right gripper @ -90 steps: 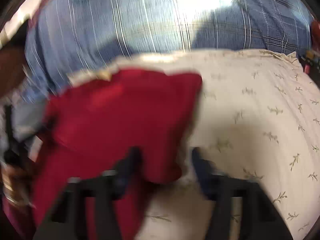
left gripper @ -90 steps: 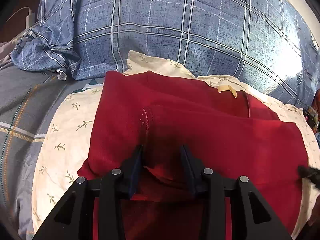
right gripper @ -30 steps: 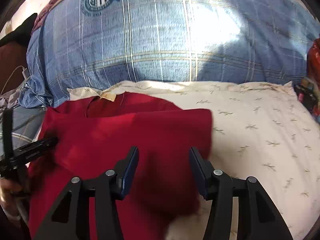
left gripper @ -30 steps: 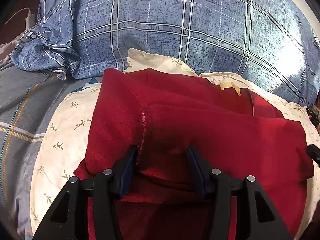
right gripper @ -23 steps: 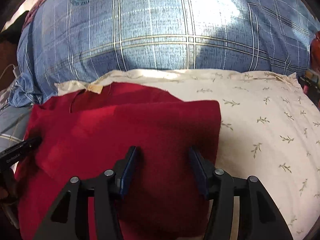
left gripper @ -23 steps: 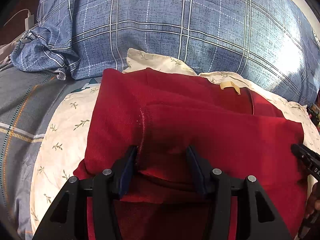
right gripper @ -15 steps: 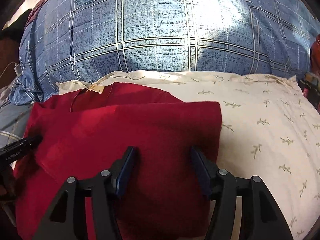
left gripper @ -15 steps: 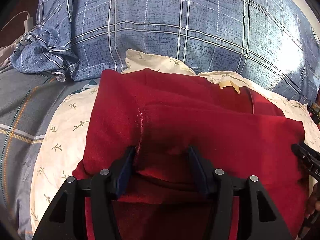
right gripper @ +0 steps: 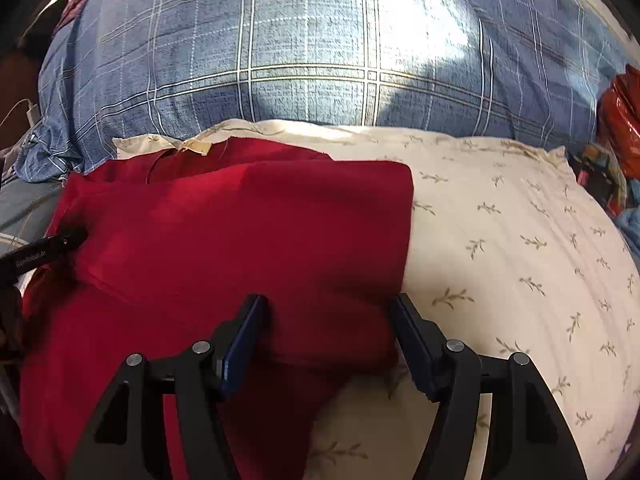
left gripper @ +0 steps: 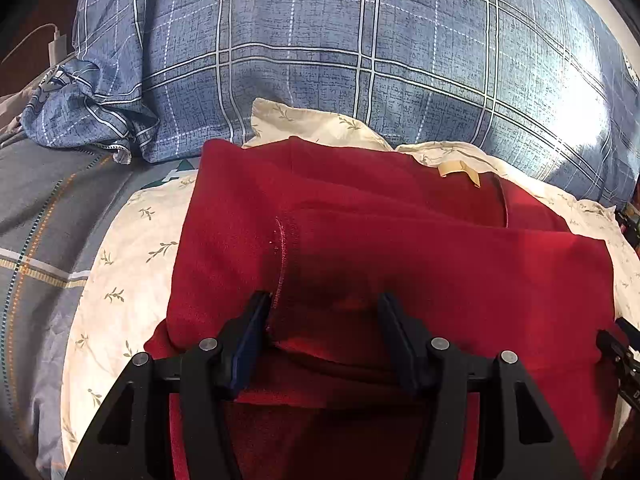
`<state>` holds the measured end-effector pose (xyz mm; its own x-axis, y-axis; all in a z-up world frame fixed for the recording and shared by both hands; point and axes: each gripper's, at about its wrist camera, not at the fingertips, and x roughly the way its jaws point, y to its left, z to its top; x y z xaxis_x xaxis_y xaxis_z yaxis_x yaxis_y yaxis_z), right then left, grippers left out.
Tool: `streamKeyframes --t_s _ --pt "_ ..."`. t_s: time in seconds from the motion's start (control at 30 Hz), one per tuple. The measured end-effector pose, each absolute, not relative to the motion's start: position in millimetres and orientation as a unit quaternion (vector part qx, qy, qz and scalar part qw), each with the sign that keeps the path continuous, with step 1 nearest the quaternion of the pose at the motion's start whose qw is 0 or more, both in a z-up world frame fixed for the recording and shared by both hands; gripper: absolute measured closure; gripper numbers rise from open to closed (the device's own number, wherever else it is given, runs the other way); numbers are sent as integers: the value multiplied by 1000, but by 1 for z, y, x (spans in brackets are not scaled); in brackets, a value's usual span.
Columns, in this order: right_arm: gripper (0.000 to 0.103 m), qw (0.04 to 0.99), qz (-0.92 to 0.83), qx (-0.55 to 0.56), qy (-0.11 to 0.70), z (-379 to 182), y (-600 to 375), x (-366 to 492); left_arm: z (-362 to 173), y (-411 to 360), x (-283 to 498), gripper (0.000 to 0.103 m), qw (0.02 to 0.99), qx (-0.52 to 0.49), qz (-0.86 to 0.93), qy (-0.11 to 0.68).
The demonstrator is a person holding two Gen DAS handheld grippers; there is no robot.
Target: Fold small clothes
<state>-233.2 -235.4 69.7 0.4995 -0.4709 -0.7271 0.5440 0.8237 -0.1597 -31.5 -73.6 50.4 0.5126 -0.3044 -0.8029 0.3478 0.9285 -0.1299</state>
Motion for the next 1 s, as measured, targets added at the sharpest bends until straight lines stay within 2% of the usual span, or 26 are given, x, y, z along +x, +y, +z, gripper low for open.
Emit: streamKeyframes --t_s 0.17,0.43,0.73,1.0 --pt "36 870 -287 54 398 85 -225 -247 50 -75 -33 46 870 27 -186 455" --pt "35 872 -270 49 406 88 -197 -260 59 -74 -46 31 884 39 -169 433" --pt "35 870 -254 62 418 83 -178 -285 80 -54 -92 24 884 29 -188 427" --pt "33 873 -231 71 424 74 -162 -305 92 -32 -151 24 876 42 -187 443"
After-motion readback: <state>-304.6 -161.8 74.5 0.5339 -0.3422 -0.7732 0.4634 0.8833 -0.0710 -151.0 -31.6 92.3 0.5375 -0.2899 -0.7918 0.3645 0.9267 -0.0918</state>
